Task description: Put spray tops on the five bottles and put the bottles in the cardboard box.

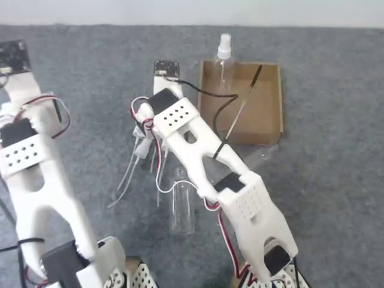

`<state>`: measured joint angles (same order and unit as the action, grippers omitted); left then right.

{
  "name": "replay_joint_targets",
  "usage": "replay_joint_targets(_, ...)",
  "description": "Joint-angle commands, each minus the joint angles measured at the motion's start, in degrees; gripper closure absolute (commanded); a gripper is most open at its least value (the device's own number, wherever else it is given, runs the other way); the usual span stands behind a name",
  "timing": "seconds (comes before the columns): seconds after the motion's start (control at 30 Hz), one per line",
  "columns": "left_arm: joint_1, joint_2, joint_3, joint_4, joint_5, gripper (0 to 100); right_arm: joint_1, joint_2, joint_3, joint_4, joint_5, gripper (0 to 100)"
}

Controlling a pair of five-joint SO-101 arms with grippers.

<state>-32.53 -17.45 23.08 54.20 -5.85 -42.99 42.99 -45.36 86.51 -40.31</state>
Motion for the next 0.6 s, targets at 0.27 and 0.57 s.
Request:
replay_joint_targets(0.27,5.6,-0.9,-3.6,11.3,-0.4,99,13.8,-21.3,2.5,16.6,13.4,81.7)
replay_joint_targets(0.57,9.9,-0.9,-2.9,15.0,-0.3,99,30.2,-40.5,27.0,16.1,27.2,81.4)
